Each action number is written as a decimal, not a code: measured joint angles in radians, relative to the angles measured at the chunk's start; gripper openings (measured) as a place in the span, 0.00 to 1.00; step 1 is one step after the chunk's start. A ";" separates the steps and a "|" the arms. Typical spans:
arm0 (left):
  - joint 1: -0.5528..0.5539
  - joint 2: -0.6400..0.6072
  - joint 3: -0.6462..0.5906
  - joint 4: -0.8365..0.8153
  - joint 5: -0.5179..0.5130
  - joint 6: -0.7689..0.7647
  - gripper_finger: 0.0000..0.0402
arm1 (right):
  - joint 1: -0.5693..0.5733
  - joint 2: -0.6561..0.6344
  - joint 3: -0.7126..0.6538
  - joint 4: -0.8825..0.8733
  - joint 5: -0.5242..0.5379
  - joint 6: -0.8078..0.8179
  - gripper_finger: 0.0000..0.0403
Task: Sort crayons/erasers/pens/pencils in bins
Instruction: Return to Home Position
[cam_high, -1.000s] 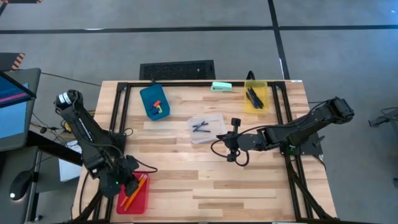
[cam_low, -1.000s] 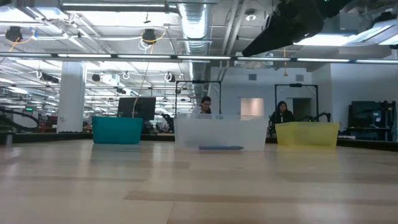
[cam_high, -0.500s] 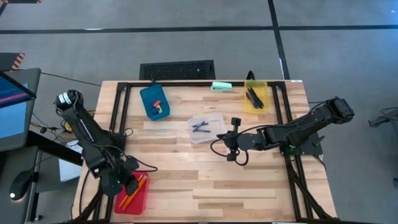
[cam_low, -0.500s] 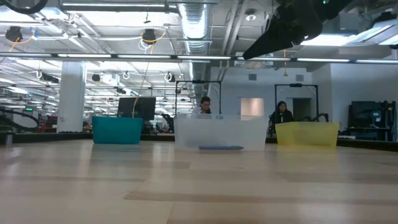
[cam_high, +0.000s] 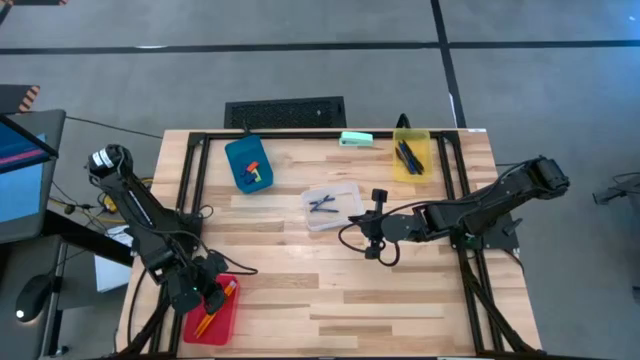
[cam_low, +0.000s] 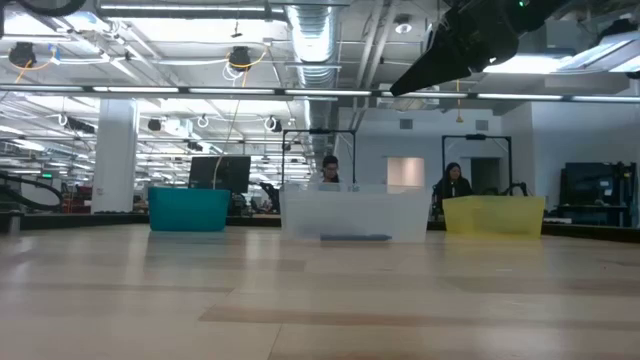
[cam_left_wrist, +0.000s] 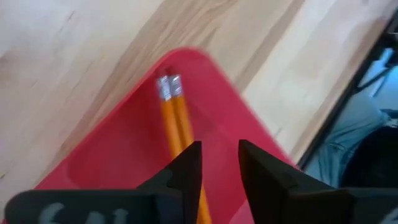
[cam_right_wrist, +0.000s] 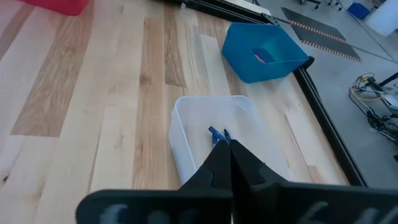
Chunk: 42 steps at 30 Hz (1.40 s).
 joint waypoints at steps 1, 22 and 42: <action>0.010 -0.003 0.000 0.010 0.000 0.021 0.24 | 0.000 0.000 0.000 0.000 0.000 -0.003 0.01; 0.726 -0.307 -0.013 0.258 -0.018 1.371 0.00 | -0.233 0.001 -0.159 0.316 -0.382 -0.105 0.00; 1.431 -0.115 -0.219 0.986 0.806 1.828 0.00 | -0.559 -0.081 -0.512 0.983 -0.873 -0.067 0.00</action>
